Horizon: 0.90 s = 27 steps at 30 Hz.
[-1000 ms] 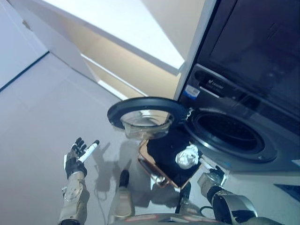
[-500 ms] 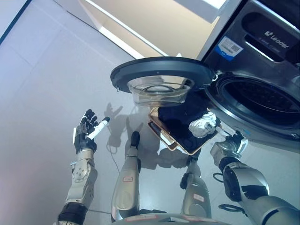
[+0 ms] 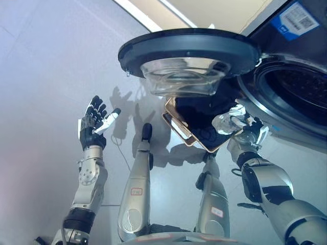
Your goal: Put the clothes in the basket into the washing machine.
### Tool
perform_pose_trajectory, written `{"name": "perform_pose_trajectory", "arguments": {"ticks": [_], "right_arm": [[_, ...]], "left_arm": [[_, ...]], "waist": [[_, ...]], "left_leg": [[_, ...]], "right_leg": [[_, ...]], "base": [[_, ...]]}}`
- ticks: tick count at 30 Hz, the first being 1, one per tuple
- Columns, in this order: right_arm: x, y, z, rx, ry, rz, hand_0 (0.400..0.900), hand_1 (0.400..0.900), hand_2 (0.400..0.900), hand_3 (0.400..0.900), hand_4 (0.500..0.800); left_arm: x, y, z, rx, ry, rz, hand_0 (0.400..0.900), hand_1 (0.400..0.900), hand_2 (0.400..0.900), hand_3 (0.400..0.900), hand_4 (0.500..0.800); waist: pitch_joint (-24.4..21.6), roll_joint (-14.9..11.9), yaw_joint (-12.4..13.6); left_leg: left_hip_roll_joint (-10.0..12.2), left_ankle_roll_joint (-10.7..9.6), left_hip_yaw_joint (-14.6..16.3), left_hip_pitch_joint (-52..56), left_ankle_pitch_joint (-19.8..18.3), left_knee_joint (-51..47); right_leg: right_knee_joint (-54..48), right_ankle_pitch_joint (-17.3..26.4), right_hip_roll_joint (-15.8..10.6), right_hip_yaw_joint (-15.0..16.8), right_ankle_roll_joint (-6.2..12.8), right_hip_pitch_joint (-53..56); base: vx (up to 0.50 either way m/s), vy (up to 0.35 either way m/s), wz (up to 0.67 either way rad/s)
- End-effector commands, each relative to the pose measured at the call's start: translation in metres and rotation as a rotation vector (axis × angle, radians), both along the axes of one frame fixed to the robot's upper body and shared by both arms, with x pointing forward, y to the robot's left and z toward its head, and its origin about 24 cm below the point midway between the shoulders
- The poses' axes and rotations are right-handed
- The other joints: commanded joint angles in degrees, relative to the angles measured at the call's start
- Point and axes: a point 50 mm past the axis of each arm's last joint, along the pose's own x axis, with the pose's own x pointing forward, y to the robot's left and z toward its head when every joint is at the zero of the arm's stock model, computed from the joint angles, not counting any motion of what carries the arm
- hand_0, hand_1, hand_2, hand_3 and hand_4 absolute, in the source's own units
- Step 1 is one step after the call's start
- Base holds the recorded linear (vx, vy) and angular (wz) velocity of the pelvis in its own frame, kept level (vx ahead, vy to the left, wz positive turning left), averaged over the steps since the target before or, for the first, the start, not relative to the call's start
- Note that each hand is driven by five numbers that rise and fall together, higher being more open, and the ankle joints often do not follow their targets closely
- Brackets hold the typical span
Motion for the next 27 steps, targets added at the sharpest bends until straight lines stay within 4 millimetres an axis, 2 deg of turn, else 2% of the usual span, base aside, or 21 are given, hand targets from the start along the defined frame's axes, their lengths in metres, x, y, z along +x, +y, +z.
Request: {"name": "perform_pose_trajectory", "arguments": {"ticks": [1,3,8,19,20,25,26,27], "right_arm": [[-0.001,-0.016,0.013,-0.101,-0.017,-0.051,0.9,0.9,0.9,0.9,0.8],[0.001,-0.02,0.02,-0.117,-0.024,-0.065,0.9,0.9,0.9,0.9,0.8],[0.006,-0.023,0.032,-0.126,-0.052,-0.067,0.9,0.9,0.9,0.9,0.8],[0.016,-0.028,0.056,-0.137,-0.096,-0.085,0.9,0.9,0.9,0.9,0.8],[0.017,-0.029,0.059,-0.142,-0.097,-0.087,0.9,0.9,0.9,0.9,0.8],[0.019,-0.034,0.069,-0.155,-0.105,-0.094,0.9,0.9,0.9,0.9,0.8],[0.019,-0.035,0.069,-0.151,-0.106,-0.095,0.678,0.678,0.678,0.678,0.667],[0.019,-0.035,0.07,-0.148,-0.108,-0.097,0.602,0.602,0.602,0.602,0.621]], "left_arm": [[-0.012,0.013,0.041,0.034,-0.228,0.043,0.9,0.9,0.9,0.9,0.8],[-0.012,0.01,0.053,0.038,-0.287,0.037,0.9,0.9,0.9,0.9,0.8],[-0.012,0.008,0.068,0.035,-0.356,0.031,0.9,0.9,0.9,0.9,0.8],[-0.018,0.011,0.08,0.024,-0.42,0.045,0.9,0.9,0.9,0.9,0.8],[-0.019,0.011,0.083,0.024,-0.429,0.047,0.9,0.9,0.9,0.9,0.8],[-0.021,0.013,0.091,0.02,-0.471,0.06,0.9,0.9,0.9,0.9,0.8],[-0.021,0.014,0.092,0.019,-0.477,0.062,0.9,0.9,0.9,0.9,0.8],[-0.021,0.014,0.093,0.018,-0.482,0.063,0.9,0.9,0.9,0.9,0.8]], "waist": [[-1.3,0.71,0.68],[-0.51,1.05,0.9],[0.87,1.54,0.97],[1.45,2.47,1.27],[1.43,2.49,1.28],[1.45,2.79,1.32],[1.45,2.83,1.36],[1.45,2.85,1.37]], "left_leg": [[-2.34,3.71,-1.47,-3.03,0.86,-5.23],[-2.71,3.8,-1.66,-4.94,0.99,-4.99],[-3.26,3.91,-1.82,-8.0,1.19,-4.39],[-3.5,4.18,-1.88,-14.45,1.03,-2.52],[-3.38,3.83,-2.16,-14.26,-0.66,-2.13],[-3.44,3.89,-2.1,-16.92,-0.69,-1.25],[-3.39,3.88,-2.09,-17.13,-0.61,-1.4],[-3.42,3.83,-2.16,-17.51,-0.54,-1.39]], "right_leg": [[5.94,-7.0,-0.88,1.67,0.98,2.37],[6.09,-6.96,-0.91,1.67,0.93,0.81],[7.23,-7.03,-0.89,2.04,0.84,-2.75],[10.63,-7.68,-0.82,3.32,0.15,-11.11],[11.04,-8.95,-0.75,3.91,0.36,-11.13],[12.12,-9.0,-0.71,4.52,0.19,-14.19],[12.13,-9.05,-0.68,4.53,0.17,-14.46],[12.0,-9.02,-0.68,4.52,0.19,-14.72]], "base": [[-0.04,0.016,0.02],[-0.04,0.018,0.04],[-0.05,0.02,0.02],[-0.01,0.016,-0.03],[0.07,-0.008,-0.03],[0.01,0.0,-0.01],[0.0,0.0,0.0],[-0.1,0.024,0.0]]}}
